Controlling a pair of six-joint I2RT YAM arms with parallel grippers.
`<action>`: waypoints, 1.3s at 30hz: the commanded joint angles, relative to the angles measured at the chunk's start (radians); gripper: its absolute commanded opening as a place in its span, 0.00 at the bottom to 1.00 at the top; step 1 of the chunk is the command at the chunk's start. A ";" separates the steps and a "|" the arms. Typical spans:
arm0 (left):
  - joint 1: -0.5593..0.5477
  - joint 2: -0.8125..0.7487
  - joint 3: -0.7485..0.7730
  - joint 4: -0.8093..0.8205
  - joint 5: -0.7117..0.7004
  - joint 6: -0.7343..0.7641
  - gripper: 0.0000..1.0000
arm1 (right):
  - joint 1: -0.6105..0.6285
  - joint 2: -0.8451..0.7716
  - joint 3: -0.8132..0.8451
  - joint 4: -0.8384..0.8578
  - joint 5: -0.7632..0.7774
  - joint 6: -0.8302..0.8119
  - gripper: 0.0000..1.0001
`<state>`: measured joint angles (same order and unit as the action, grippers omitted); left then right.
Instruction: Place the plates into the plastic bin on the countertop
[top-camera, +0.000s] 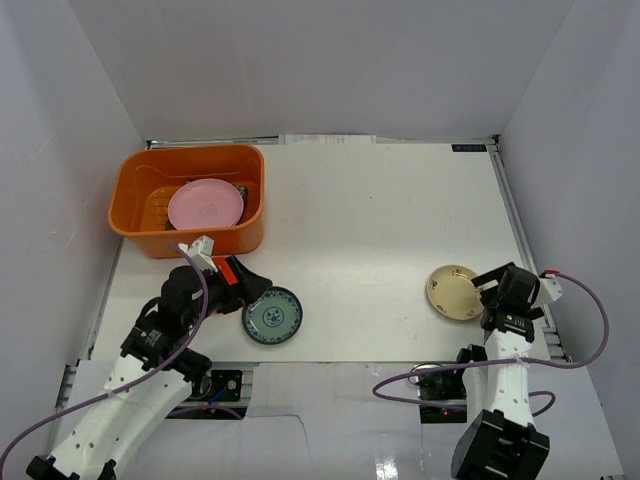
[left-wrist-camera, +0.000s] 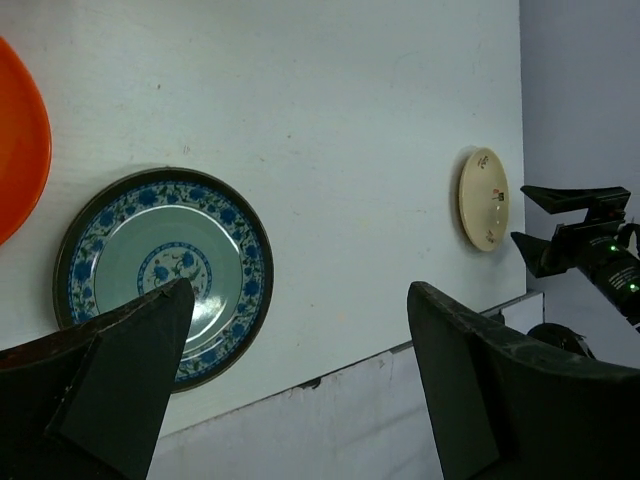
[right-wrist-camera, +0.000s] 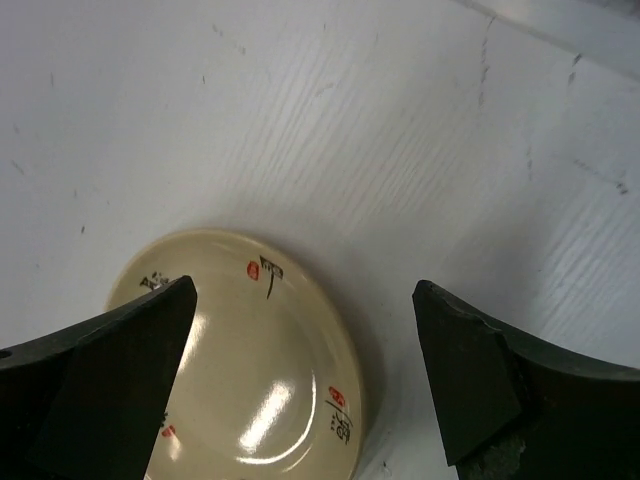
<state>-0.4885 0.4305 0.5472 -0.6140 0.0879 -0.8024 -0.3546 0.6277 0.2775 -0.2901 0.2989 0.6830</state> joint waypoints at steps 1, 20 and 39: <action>-0.021 0.011 -0.018 -0.081 -0.085 -0.109 0.98 | -0.009 0.042 -0.053 0.089 -0.231 0.006 0.94; -0.030 0.382 0.102 -0.355 -0.214 -0.161 0.91 | 0.000 0.325 -0.271 0.687 -0.745 0.098 0.08; -0.030 0.505 -0.182 0.000 -0.185 -0.314 0.47 | 0.262 0.331 -0.256 1.008 -0.926 0.207 0.08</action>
<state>-0.5140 0.9115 0.4232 -0.7525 -0.1146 -1.1114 -0.1181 0.9760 0.0490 0.6247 -0.5770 0.8680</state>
